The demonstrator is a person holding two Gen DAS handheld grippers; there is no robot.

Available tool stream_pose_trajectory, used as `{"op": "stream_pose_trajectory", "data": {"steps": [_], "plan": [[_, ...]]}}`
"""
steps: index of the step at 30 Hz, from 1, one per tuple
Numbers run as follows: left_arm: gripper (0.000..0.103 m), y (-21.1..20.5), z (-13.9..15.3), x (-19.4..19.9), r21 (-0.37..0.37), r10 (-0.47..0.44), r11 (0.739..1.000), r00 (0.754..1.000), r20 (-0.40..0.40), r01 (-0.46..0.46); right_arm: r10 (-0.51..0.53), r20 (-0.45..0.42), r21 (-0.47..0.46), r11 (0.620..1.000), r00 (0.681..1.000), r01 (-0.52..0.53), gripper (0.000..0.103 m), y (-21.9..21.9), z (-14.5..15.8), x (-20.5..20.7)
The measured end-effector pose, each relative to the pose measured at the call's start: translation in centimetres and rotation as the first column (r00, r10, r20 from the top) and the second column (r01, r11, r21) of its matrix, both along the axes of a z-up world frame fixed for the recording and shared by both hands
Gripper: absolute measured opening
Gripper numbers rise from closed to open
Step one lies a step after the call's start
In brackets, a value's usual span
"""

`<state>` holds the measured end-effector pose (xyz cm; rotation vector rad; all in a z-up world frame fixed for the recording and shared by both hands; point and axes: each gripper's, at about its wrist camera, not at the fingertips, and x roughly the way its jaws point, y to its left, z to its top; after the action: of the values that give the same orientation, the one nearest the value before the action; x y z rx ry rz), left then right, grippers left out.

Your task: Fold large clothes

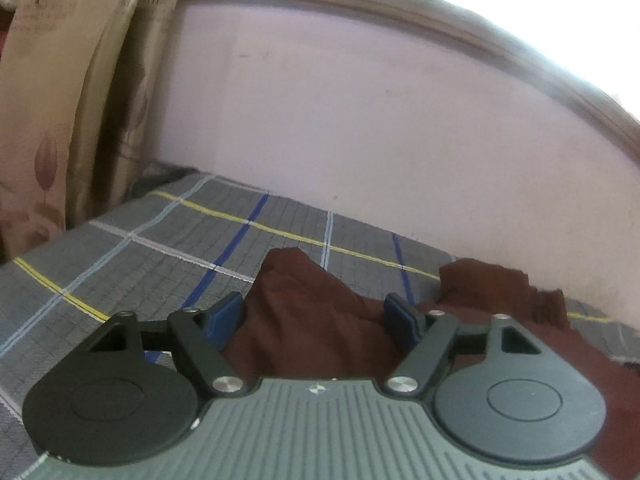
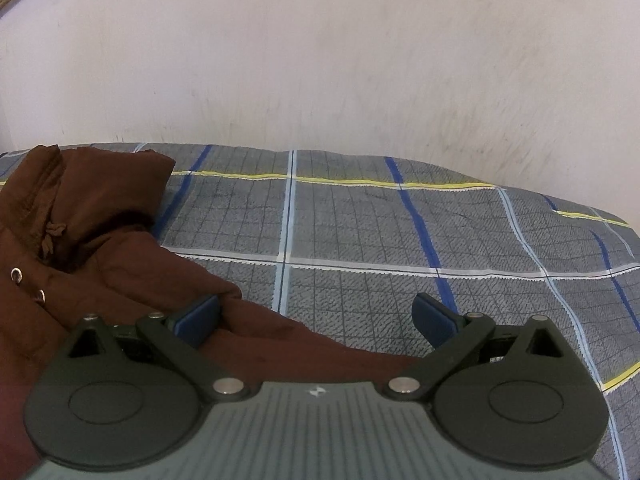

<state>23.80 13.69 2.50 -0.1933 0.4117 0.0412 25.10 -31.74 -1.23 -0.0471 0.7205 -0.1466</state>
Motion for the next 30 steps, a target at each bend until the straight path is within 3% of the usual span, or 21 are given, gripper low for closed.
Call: {"op": "stream_pose_trajectory", "data": {"steps": [3, 11, 20, 25, 30], "plan": [[0.076, -0.8, -0.8, 0.7, 0.068, -0.004, 0.998, 0.999, -0.054, 0.008, -0.002, 0.005, -0.006, 1.000, 1.000, 0.002, 0.103, 0.1, 0.0, -0.1], [0.099, 1.6, -2.9, 2.6, -0.060, 0.031, 0.997, 0.985, -0.172, -0.042, -0.001, 0.011, -0.009, 1.000, 1.000, 0.001, 0.103, 0.1, 0.0, -0.2], [0.100, 0.9, -2.8, 2.3, -0.006, 0.054, 0.998, 0.985, -0.164, -0.056, -0.003, 0.040, 0.023, 1.000, 0.999, 0.002, 0.103, -0.3, 0.5, -0.7], [0.100, 0.8, -2.7, 2.3, 0.004, 0.058, 0.998, 0.985, -0.161, -0.058, -0.011, 0.178, -0.004, 1.000, 0.984, 0.012, 0.103, 0.2, 3.1, -3.6], [0.101, 0.7, -2.6, 2.1, 0.011, 0.061, 0.998, 0.986, -0.155, -0.060, 0.115, 0.324, 0.004, 0.992, 0.939, -0.123, 0.097, 3.5, 7.9, -8.8]]}}
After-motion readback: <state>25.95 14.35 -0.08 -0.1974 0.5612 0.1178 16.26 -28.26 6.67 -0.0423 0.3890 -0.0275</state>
